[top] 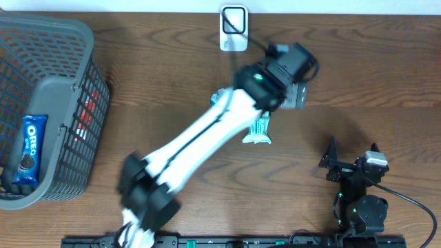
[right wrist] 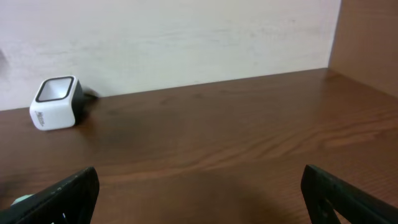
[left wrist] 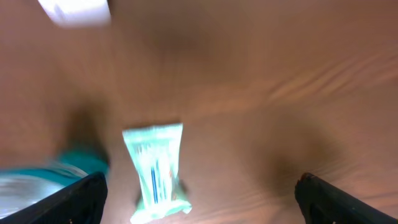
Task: Scan the item barcode
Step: 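Place the wipes pack right of the bottle and release, then reach into the basket and grasp the red toothpaste box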
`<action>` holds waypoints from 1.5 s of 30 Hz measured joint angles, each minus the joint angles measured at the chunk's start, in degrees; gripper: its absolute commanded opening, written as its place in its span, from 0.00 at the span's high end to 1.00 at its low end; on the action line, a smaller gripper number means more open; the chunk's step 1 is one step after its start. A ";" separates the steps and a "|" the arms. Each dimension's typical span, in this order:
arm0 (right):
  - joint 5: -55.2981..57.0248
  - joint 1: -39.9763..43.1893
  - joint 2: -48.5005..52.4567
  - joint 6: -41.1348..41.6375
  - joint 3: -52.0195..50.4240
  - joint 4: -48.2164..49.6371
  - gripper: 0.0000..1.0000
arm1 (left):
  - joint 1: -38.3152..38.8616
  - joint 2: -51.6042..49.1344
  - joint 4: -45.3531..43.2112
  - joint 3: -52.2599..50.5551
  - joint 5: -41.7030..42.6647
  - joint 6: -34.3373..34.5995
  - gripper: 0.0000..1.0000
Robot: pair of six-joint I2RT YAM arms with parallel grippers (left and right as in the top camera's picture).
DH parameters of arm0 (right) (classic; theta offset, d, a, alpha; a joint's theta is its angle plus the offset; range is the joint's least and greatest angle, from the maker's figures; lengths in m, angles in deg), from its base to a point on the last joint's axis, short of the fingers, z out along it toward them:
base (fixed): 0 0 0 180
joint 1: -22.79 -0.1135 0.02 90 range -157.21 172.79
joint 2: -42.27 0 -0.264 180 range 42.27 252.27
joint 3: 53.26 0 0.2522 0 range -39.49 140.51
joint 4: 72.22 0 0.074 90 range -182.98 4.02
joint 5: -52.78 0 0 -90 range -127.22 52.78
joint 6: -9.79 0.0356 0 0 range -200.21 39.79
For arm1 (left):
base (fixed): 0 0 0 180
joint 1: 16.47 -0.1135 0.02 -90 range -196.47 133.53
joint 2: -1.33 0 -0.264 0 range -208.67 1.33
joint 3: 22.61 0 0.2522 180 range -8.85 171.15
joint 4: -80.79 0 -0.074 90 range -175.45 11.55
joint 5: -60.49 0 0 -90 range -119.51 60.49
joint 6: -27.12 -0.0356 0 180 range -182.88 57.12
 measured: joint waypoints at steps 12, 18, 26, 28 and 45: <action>0.00 0.00 0.00 0.00 0.00 0.02 0.01 | -43.65 31.15 13.90 7.54 -7.13 -3.45 0.02; 0.00 0.00 0.00 0.02 0.00 0.02 0.01 | -65.57 27.85 21.11 5.95 -0.33 -8.72 0.02; 0.02 0.00 0.00 0.02 0.00 0.02 0.01 | -73.64 12.59 26.82 0.92 6.21 -20.17 0.02; 0.02 0.00 0.00 0.00 0.00 0.02 0.01 | -73.85 9.16 27.76 0.83 6.60 -21.29 0.02; 0.02 0.00 0.00 0.00 0.00 0.02 0.01 | -73.83 -12.94 26.93 -0.52 7.74 -32.83 0.02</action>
